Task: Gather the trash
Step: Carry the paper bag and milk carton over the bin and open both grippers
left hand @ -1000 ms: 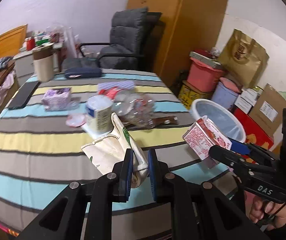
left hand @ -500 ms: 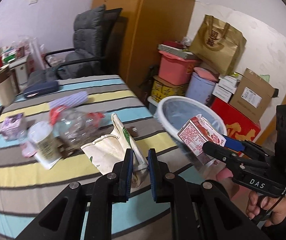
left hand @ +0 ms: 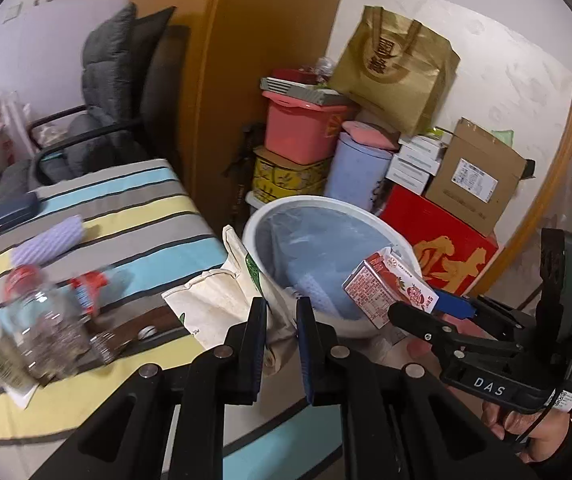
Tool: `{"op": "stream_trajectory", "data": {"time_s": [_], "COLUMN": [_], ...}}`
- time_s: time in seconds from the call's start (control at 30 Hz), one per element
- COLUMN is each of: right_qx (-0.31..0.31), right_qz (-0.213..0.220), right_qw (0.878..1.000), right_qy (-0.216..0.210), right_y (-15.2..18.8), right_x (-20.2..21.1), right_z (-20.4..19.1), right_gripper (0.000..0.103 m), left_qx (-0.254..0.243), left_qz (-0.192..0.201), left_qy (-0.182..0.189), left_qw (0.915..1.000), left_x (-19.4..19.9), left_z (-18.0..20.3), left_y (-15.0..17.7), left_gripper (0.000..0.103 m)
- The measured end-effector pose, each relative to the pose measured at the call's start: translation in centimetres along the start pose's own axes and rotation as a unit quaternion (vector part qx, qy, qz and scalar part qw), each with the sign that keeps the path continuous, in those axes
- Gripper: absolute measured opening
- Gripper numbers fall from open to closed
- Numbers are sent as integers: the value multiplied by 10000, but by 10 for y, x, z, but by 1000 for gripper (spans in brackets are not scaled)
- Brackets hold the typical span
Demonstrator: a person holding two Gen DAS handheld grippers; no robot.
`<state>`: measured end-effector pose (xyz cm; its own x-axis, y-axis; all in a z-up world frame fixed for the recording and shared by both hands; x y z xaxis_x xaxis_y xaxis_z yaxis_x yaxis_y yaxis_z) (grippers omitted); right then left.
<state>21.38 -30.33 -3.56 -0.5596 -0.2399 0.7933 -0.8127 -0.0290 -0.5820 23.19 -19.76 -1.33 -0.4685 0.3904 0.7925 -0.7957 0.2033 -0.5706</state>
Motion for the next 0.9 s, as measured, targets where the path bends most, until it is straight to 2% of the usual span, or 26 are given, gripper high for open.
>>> {"op": "stream_trajectory", "data": {"time_s": [0.5,0.9], "right_qx": [-233,-242], "right_qz": [-103,-267], "right_qw": [9985,9971], "right_qy": [490,668], "right_y": [-10,-12], "right_x": [-11,-22], "right_z": [32,41], "right_gripper": [57,58], "left_qx": [-284,-128], "left_qz": [-365,-526], "left_qy": [468,657], "left_qw": [9978,9964], "left_x": [-61,-83], "left_z": [30,26], "left_y": [-32,-39], "left_gripper": [16,18]}}
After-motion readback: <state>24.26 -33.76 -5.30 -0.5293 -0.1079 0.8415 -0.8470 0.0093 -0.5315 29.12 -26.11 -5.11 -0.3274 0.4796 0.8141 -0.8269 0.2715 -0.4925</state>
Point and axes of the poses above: each gripper's, at about its wrist camera, not at the fingertips, and x roughly against the way its jaws point, z to its right, y to its underside, the point moved 7 cm from there along -x, roughly the way its jaws point, and after that the axes turned 13 degrees about -z, right-handed, at the moved point
